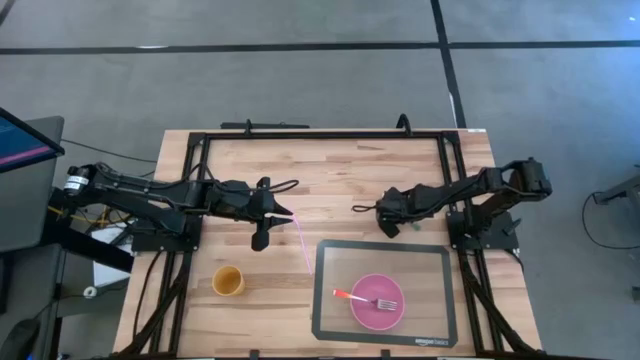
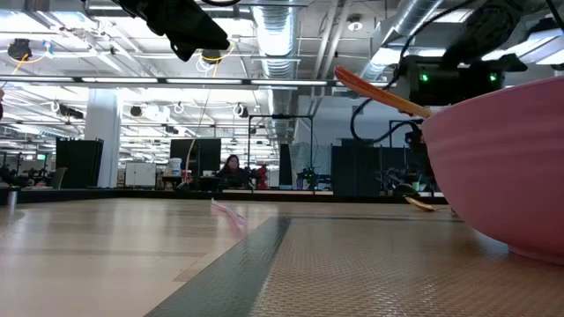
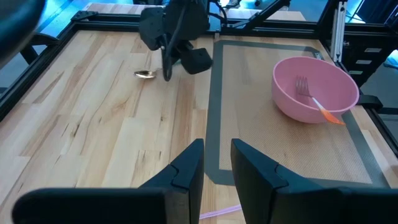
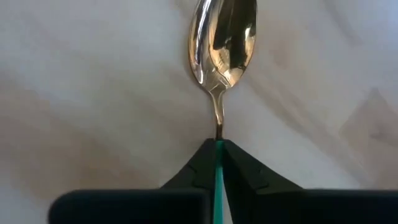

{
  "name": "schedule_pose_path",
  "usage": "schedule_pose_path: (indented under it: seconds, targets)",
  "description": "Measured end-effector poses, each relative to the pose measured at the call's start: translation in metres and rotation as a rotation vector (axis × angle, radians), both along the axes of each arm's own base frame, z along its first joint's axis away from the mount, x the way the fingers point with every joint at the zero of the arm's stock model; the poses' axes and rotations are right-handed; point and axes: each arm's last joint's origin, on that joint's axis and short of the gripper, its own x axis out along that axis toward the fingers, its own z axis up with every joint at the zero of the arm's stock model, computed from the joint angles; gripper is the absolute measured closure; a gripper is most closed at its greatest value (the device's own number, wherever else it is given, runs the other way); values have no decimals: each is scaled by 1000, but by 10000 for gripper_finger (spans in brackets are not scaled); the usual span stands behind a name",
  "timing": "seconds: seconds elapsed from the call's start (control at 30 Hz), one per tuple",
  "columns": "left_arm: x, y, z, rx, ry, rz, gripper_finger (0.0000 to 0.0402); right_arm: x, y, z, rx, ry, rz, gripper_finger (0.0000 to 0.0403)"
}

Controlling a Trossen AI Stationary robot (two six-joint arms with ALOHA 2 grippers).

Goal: Pick & Place Utensil
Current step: Put the spoon in the pink bowl

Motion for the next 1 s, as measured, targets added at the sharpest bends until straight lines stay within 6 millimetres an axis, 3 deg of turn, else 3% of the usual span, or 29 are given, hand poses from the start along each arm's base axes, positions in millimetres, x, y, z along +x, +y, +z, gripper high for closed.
schedule_pose_path:
  seconds: [0.4,0.8,1.0]
  targets:
    - [0,0,0,-1,-2,0,321,27,25,36,121,-59,97,399]
    - [0,0,0,-1,-5,0,321,49,76,106,366,-122,285,402]
    - [0,0,0,-1,-4,0,321,47,103,123,485,-128,351,402]
